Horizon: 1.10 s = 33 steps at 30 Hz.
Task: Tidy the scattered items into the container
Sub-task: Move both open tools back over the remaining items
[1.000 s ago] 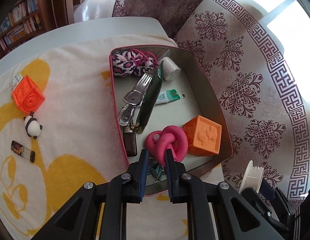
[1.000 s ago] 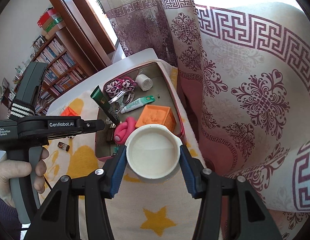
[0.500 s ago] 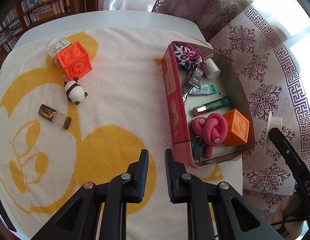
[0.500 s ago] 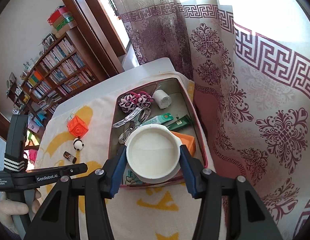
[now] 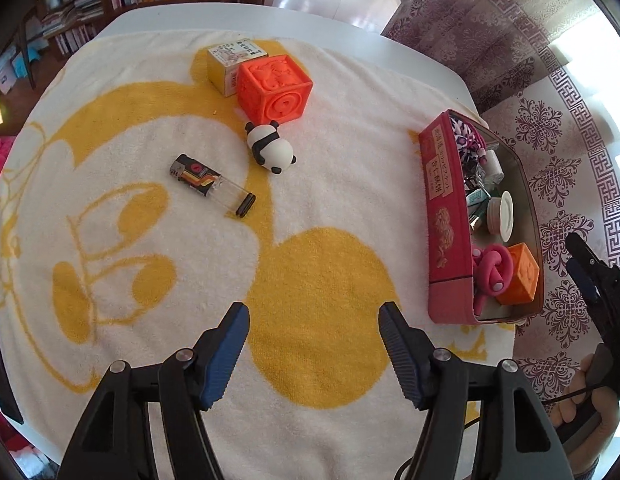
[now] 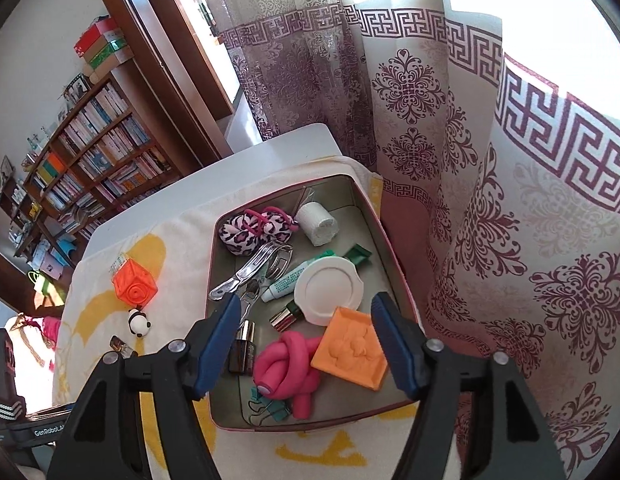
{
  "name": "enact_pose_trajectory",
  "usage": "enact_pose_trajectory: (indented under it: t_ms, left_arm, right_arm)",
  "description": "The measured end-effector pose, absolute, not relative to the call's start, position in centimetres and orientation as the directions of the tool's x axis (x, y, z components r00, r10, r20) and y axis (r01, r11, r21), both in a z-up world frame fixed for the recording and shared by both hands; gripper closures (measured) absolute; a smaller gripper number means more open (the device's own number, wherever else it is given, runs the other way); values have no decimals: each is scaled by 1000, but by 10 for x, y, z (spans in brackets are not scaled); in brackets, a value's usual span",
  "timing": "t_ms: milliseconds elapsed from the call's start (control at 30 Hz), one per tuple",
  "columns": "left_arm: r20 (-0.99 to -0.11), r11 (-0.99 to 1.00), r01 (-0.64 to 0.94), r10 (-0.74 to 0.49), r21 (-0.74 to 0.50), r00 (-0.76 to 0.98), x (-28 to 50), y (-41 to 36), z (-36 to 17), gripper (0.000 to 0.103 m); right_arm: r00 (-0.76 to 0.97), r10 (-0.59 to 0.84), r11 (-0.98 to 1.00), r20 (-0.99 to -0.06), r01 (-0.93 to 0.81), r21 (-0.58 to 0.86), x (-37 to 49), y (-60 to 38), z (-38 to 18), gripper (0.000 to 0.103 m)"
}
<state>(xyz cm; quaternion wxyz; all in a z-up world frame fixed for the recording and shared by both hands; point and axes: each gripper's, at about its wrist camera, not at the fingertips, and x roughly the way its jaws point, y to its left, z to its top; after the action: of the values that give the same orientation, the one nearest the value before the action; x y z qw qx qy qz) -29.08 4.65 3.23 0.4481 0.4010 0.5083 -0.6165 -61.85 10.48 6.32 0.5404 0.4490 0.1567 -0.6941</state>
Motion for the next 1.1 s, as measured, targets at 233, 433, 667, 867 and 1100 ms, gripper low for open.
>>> enact_pose_trajectory:
  t_ms: [233,433,667,867,1100]
  left_arm:
    - [-955,-36,966,-142,-256,-259,-256,42,24,34]
    - [-958,8,969,-149,-248,-244,-223,37,22,34]
    - [-963,54,970,-145,-238,-228,-182,34,17,34]
    - [-966,90,970,-145,-227,-212,-144,30,13,34]
    - [-967,131,965,-152,-226,-206,-98,19,8,34]
  right_arm:
    - [8,-603,-354,-798,894,276,-591,114,62,31]
    - [54,-604,-299,-795,910,289,-555,108,65,31]
    - [153,-562,-208,-813,925,318,-499,87,52,31]
    - [287,-476,-170,-831,897,408,-445,67,27,24]
    - [335,-397,-243,-854,859,450,-396,38,2,22]
